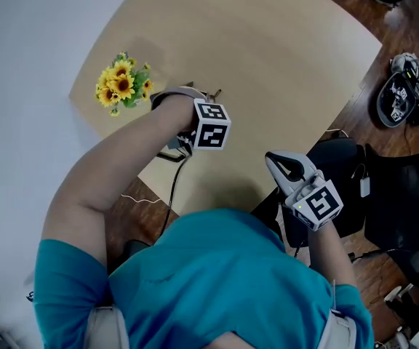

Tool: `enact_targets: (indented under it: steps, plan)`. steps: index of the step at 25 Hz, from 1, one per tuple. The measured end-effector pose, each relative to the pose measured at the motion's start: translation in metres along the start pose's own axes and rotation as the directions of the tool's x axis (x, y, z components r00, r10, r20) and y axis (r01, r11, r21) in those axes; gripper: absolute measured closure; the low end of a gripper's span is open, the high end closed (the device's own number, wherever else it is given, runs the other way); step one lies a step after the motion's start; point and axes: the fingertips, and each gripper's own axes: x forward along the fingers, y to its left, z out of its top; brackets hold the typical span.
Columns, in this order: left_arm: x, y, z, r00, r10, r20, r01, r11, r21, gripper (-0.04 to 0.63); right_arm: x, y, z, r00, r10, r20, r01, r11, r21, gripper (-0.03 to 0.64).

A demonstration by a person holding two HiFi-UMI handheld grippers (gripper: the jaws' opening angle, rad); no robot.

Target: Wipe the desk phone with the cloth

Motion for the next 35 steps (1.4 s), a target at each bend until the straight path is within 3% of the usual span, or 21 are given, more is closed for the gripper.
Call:
enact_targets:
  steps: [5,8,10,12,14,17,22,25,27,29,30,35]
  plan:
    - [0.018,-0.061,0.033,0.999,0.021,0.042,-0.022,0.999,0.033,0.483,-0.006,0.010,0.000,1.000,0.013,-0.022,-0.014,1.000,-0.012,0.615]
    - [0.025,-0.098,0.045,0.993,0.077,0.091,-0.080,0.996,0.031,0.483,-0.001,0.021,0.009,0.999,0.034,-0.015,-0.034,0.999,-0.024,0.615]
    - [0.026,-0.117,0.048,0.980,0.136,0.143,-0.136,0.991,-0.014,0.485,0.003,0.029,0.013,0.999,0.044,-0.024,-0.045,0.998,-0.036,0.615]
    - [0.028,-0.137,0.052,0.962,0.174,0.212,-0.153,0.982,-0.111,0.483,0.007,0.034,0.016,0.998,0.051,-0.042,-0.053,0.998,-0.046,0.615]
    - [0.032,-0.140,0.052,0.938,0.236,0.254,-0.173,0.954,-0.245,0.485,0.010,0.039,0.021,0.996,0.067,-0.062,-0.071,0.995,-0.064,0.615]
    - [0.036,-0.123,0.036,0.904,0.348,0.250,-0.223,0.881,-0.418,0.485,0.016,0.049,0.028,0.991,0.098,-0.088,-0.106,0.991,-0.084,0.615]
    - [0.045,-0.124,0.004,0.892,0.389,0.230,-0.234,0.833,-0.502,0.485,0.029,0.075,0.035,0.983,0.132,-0.129,-0.146,0.983,-0.107,0.615]
    - [0.046,-0.125,-0.015,0.883,0.416,0.216,-0.233,0.789,-0.569,0.485,0.031,0.077,0.041,0.977,0.140,-0.159,-0.162,0.978,-0.133,0.615]
    - [0.038,-0.128,-0.020,0.868,0.444,0.223,-0.244,0.772,-0.587,0.485,0.034,0.080,0.046,0.977,0.134,-0.167,-0.158,0.977,-0.141,0.615]
    - [0.016,-0.131,-0.011,0.825,0.494,0.274,-0.258,0.761,-0.596,0.485,0.037,0.085,0.053,0.978,0.117,-0.170,-0.144,0.978,-0.154,0.615]
    - [-0.001,-0.133,-0.003,0.790,0.523,0.321,-0.254,0.755,-0.604,0.485,0.039,0.089,0.058,0.980,0.106,-0.169,-0.133,0.978,-0.162,0.615]
    - [-0.088,-0.177,0.003,0.551,0.610,0.570,-0.128,0.736,-0.664,0.485,0.047,0.131,0.080,0.992,0.033,-0.124,-0.054,0.984,-0.167,0.615]
